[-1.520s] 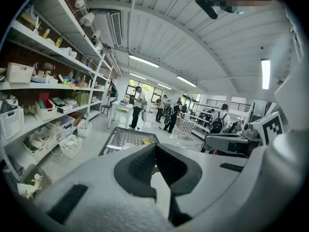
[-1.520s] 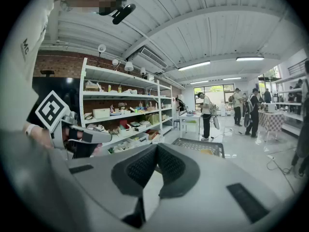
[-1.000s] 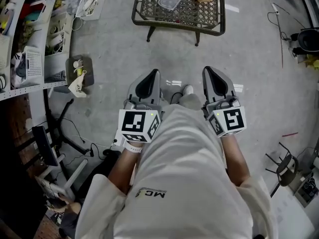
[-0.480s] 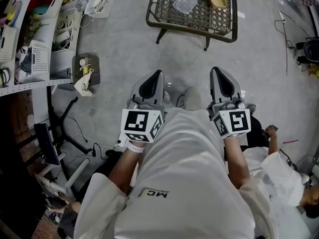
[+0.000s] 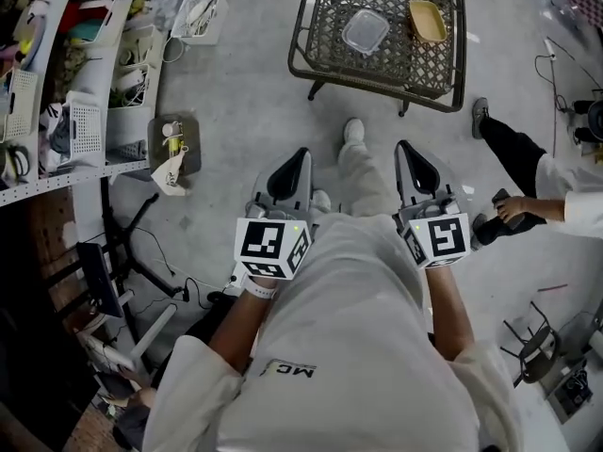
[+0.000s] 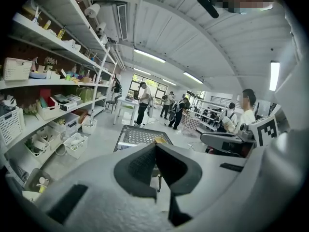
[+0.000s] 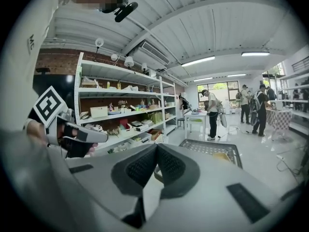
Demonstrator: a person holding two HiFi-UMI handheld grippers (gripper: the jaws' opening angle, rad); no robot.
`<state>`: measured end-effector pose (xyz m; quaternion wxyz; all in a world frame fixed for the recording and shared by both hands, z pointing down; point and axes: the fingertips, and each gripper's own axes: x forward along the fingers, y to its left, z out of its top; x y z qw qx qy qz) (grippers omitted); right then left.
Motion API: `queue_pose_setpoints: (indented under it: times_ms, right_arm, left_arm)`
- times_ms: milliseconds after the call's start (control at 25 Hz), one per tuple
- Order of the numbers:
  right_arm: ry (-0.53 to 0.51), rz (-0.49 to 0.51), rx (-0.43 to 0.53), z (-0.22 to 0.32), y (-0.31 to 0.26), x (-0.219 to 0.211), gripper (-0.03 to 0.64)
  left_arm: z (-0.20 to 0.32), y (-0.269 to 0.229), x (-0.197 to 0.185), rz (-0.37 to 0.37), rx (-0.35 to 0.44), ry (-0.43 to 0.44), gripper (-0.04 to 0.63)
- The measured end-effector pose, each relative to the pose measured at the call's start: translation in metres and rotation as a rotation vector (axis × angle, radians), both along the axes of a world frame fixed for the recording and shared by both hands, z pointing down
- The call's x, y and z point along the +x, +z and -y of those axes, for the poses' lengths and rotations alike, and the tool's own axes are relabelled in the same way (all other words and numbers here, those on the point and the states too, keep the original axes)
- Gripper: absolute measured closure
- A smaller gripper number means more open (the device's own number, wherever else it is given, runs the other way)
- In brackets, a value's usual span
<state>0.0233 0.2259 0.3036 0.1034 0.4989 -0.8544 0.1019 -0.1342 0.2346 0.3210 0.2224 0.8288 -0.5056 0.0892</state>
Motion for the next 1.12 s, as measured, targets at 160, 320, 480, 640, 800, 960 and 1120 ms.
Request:
queue_pose_setpoints:
  times_ms: [160,320,480,640,800,960,1120]
  right_arm:
    - [-0.017,0.046,-0.024,0.063,0.005,0.010,0.600]
    - [-0.029,0.074,-0.044,0.125,0.004,0.028,0.600]
    - [-0.067,0.073,-0.047,0.181,0.009,0.046,0.600]
    - [-0.120,0.081,-0.056,0.225,0.021,0.060,0.600]
    - [-0.166,0.083,-0.073,0.255,0.029,0.066,0.600]
    - [-0.210,0.069,-0.105,0.268,0.041,0.060,0.600]
    - [-0.223,0.056,-0.128,0.273,0.051,0.049,0.600]
  left_arm:
    - [0.058,-0.008,0.010,0.023,0.001,-0.018,0.574]
    - [0.117,-0.018,0.027,0.044,0.000,-0.034,0.574]
    - [0.171,-0.017,0.051,0.057,-0.012,-0.040,0.574]
    - [0.216,-0.013,0.076,0.076,-0.013,-0.048,0.574]
    - [0.245,-0.011,0.083,0.092,-0.017,-0.087,0.574]
    - [0.255,-0.005,0.077,0.087,-0.043,-0.137,0.574]
    - [0.257,0.000,0.071,0.073,-0.062,-0.145,0.574]
